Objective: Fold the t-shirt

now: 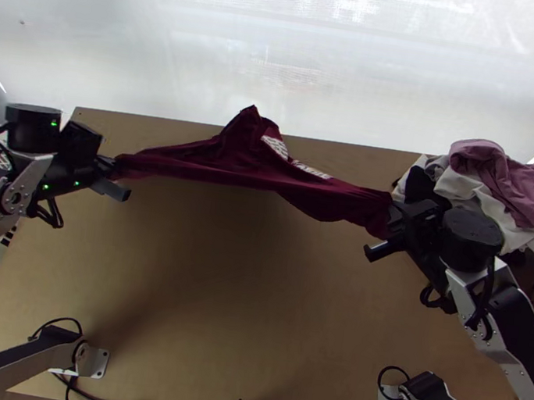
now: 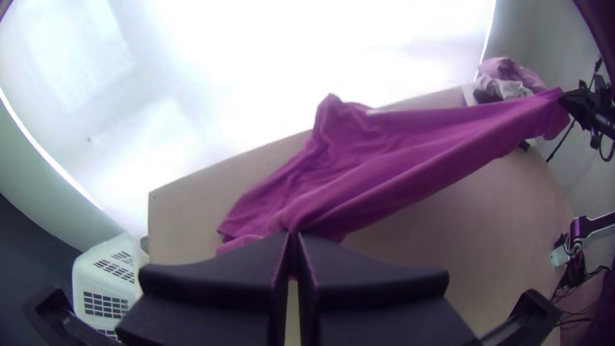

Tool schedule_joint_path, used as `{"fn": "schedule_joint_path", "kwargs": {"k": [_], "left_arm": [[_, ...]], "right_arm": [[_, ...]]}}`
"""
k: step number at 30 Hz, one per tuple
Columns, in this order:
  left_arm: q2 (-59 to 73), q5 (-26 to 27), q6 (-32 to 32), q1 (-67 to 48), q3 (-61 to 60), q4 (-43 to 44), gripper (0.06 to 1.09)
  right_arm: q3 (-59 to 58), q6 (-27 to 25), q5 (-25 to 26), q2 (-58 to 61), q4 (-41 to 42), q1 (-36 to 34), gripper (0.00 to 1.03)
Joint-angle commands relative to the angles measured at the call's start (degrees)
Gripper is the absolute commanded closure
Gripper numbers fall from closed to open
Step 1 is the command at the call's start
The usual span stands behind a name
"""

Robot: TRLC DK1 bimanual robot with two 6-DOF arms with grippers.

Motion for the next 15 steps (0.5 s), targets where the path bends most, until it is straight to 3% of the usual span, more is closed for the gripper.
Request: {"fn": "schedule_joint_path", "kwargs": {"k": [1, 15], "left_arm": [[-2.49, -0.09, 0.13, 1.30, 13.48, -1.75, 1.05], [-3.11, -4.48, 0.48, 1.30, 35.71, -1.22, 1.05]], "right_arm": [[5.52, -1.71, 0.09, -2.82, -0.18, 0.28, 1.00], [11.23, -7.16, 2.90, -9.58, 1.76, 0.19, 1.00]]}}
